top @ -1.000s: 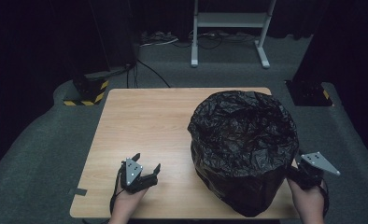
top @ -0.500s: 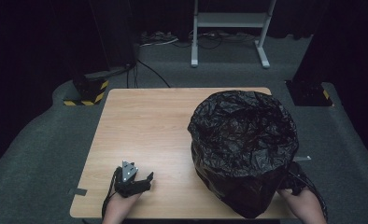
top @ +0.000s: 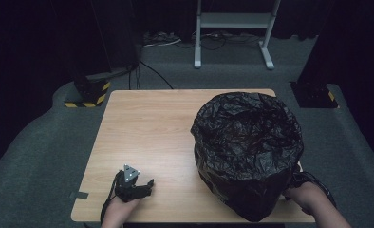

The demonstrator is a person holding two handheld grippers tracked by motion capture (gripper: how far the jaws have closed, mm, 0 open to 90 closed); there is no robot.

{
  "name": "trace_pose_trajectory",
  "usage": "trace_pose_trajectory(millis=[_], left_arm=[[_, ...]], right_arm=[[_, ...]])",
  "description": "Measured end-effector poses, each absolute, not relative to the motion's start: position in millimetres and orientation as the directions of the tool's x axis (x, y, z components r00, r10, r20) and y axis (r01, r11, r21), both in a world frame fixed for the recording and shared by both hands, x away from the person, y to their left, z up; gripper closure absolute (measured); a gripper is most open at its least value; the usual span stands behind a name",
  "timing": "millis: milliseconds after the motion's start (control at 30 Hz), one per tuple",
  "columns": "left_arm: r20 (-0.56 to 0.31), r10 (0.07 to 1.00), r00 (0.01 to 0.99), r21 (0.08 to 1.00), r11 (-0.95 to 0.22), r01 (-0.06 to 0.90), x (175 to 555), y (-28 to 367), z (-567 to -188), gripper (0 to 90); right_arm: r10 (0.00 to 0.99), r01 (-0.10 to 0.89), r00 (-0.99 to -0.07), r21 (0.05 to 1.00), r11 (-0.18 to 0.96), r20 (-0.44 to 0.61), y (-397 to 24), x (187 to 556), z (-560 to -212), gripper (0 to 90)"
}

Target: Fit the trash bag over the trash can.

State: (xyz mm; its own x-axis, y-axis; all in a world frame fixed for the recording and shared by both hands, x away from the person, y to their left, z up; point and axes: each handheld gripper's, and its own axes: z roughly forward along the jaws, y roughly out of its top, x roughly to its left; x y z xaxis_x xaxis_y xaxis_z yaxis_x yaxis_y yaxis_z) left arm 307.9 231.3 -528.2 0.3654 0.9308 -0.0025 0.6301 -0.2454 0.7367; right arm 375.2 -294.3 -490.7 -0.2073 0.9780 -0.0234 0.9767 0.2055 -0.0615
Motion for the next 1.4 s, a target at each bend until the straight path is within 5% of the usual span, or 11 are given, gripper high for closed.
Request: trace_pose_trajectory(millis=[333,533,967,1400], left_arm=[[-0.012,0.933,0.359,0.733,-0.237,0.638,308,232,-529,13.1],[-0.013,0.957,0.291,0.711,-0.196,0.676,312,234,-529,1.1],[-0.013,0.958,0.286,0.710,-0.193,0.678,314,233,-529,0.0],[-0.012,0.954,0.300,0.710,-0.204,0.674,313,233,-530,0.2]], right_arm=[[0.993,0.968,-0.111,-0.229,0.101,-0.029,-295,385,-492,10.9],[0.993,0.975,-0.119,-0.194,0.112,-0.024,-295,381,-492,10.8],[0.988,0.982,-0.151,-0.120,0.147,-0.026,-297,385,-488,15.5],[0.995,0.989,-0.099,-0.109,0.100,0.006,-319,391,-386,15.3]])
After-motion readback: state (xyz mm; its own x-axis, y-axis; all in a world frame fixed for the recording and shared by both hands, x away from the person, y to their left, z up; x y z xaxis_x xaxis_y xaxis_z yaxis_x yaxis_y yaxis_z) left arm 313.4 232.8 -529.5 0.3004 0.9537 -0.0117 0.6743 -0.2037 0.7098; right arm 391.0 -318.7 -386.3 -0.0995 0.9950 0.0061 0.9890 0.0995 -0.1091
